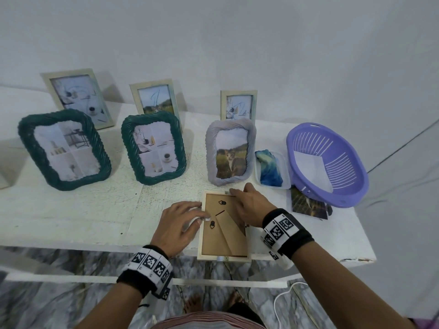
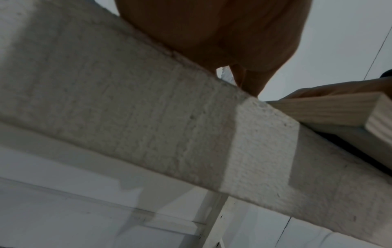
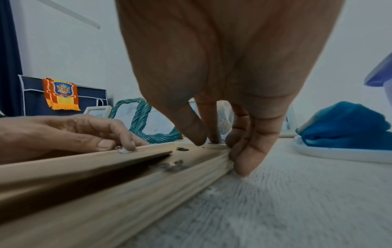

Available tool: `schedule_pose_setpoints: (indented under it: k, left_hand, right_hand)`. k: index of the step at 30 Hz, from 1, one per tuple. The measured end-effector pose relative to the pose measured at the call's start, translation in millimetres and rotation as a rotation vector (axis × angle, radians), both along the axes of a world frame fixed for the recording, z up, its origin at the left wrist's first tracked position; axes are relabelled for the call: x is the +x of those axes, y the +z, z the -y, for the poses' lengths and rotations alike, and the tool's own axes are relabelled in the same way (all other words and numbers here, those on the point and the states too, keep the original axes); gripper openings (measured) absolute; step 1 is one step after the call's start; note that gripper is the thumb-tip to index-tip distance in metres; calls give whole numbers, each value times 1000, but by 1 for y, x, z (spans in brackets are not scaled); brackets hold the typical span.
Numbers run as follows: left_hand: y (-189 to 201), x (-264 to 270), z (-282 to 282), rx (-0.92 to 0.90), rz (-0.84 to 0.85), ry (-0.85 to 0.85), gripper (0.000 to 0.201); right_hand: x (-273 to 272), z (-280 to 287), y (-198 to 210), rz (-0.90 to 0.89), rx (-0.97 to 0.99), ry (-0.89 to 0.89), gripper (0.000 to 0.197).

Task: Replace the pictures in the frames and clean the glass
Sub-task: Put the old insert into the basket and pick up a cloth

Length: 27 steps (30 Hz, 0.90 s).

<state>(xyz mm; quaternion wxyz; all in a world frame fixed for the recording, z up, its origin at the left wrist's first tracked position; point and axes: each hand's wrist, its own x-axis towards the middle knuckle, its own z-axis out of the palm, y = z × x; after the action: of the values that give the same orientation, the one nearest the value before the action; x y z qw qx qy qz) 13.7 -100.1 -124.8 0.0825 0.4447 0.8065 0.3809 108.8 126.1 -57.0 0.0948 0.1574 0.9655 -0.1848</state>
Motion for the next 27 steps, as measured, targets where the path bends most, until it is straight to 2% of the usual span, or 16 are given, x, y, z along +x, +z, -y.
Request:
schedule_pose_setpoints:
  k: [8,21,24,27]
  left_hand:
    - [-2,-1,-2,14,-4,21,24]
    - [-2,-1,0,15,-12,22,25]
    - [-1,0,-1,17,-2,22,25]
    - [0,1,-1,3,4,25,26]
  right_hand:
    - [10,0,-7,-20,28,41,52]
    - [21,1,-2,-75,-112,-9,55]
    - [33,12,7,-77,-134,-37,67]
    - [52,28,13,16,-186,6,88]
